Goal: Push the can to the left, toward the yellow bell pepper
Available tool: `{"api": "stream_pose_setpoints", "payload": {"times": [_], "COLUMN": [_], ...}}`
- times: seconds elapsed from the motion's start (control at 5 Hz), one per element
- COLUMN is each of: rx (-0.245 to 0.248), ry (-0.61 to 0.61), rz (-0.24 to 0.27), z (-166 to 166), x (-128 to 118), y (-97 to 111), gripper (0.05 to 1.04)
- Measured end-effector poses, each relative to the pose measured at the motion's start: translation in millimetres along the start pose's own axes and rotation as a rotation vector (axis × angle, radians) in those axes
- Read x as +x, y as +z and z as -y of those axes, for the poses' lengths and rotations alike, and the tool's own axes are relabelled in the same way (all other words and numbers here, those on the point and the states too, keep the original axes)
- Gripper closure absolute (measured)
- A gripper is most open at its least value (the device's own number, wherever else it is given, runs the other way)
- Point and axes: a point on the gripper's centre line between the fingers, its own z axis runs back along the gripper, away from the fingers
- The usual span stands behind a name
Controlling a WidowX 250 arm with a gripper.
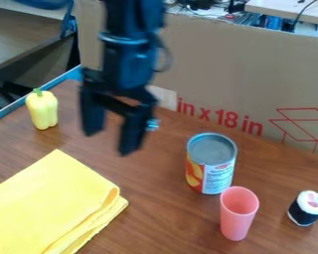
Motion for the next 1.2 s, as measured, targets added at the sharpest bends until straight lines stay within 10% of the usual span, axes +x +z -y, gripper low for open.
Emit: {"api": "stream_pose_setpoints", "payload": {"times": [0.4,1.2], "rx": [-0.152,-0.292], "ry": [0.041,-0.033], "rz": [0.068,0.206], "z": [72,119], "x": [56,125], "y": [-11,-29], "gripper": [0.083,0.083]}}
